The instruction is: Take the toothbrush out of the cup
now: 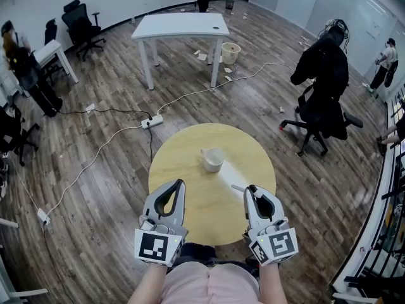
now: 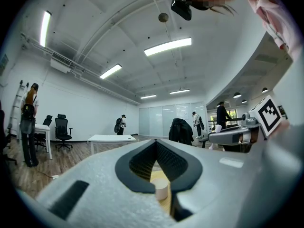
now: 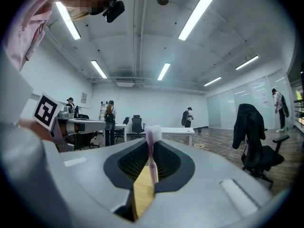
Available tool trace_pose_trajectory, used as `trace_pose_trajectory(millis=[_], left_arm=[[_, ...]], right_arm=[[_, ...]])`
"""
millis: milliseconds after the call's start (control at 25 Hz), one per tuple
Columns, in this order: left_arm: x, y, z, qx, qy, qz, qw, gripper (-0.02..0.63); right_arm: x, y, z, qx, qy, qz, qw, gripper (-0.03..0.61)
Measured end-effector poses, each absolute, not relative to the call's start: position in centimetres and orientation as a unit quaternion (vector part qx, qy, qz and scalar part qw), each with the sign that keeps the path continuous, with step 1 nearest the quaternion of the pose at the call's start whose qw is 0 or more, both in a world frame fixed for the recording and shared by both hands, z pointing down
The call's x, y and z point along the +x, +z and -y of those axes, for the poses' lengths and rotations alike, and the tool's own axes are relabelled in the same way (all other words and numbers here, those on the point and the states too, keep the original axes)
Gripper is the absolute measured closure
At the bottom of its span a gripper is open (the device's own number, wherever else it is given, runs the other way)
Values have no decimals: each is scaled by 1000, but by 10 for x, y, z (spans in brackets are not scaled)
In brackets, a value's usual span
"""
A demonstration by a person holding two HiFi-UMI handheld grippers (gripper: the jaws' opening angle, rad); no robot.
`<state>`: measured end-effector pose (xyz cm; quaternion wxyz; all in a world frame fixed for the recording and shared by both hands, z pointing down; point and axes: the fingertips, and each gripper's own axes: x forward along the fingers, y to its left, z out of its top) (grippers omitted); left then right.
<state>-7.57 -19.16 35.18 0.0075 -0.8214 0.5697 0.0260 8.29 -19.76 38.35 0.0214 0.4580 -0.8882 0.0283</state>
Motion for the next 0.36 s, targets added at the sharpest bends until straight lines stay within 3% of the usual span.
trace_pose_trajectory(millis=[360], left_arm=[[-79,353,191,-820,28,-572,5,617]], right_arm=[[81,386,197,459,28,888,23,543]])
